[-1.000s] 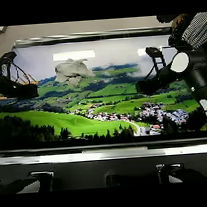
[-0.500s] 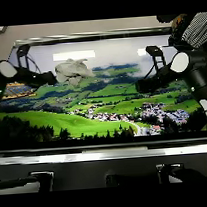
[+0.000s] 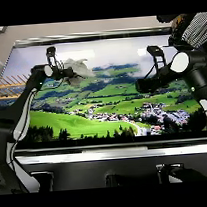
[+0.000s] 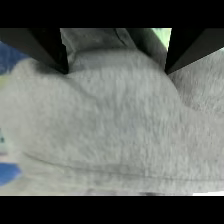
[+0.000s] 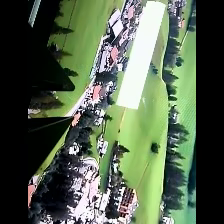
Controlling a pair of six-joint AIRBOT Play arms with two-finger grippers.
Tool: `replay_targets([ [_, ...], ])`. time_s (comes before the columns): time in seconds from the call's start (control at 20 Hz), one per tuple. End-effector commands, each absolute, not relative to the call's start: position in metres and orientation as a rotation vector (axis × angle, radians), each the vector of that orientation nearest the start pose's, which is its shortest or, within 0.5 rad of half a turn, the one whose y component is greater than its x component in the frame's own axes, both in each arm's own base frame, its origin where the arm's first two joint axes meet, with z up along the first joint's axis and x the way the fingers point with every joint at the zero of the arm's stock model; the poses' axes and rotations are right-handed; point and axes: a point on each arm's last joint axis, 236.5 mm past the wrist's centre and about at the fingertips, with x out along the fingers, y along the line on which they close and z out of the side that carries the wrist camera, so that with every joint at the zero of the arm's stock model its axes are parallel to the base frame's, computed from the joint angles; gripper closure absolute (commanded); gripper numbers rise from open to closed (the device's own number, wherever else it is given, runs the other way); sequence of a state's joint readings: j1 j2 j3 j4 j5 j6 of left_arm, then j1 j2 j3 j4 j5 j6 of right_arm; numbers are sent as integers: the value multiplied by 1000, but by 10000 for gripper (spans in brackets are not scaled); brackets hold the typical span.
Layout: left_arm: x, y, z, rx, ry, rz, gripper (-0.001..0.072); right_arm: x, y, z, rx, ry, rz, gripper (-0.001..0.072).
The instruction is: Fold the clothes and pants, and hang the long-sleeved shirts on hangers.
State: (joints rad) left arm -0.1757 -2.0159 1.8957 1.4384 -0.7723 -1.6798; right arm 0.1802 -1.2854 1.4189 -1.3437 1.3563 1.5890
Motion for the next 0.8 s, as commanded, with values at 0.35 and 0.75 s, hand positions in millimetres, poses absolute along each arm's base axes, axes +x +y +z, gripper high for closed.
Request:
replay_targets([
  [0.35,521,-207,4,-179,1262,-475,695,356,118,86,115,1342,275,495],
  [0.75,347,-387,21,-52,1439,-776,695,306,96,124,-9,1350,294,506],
])
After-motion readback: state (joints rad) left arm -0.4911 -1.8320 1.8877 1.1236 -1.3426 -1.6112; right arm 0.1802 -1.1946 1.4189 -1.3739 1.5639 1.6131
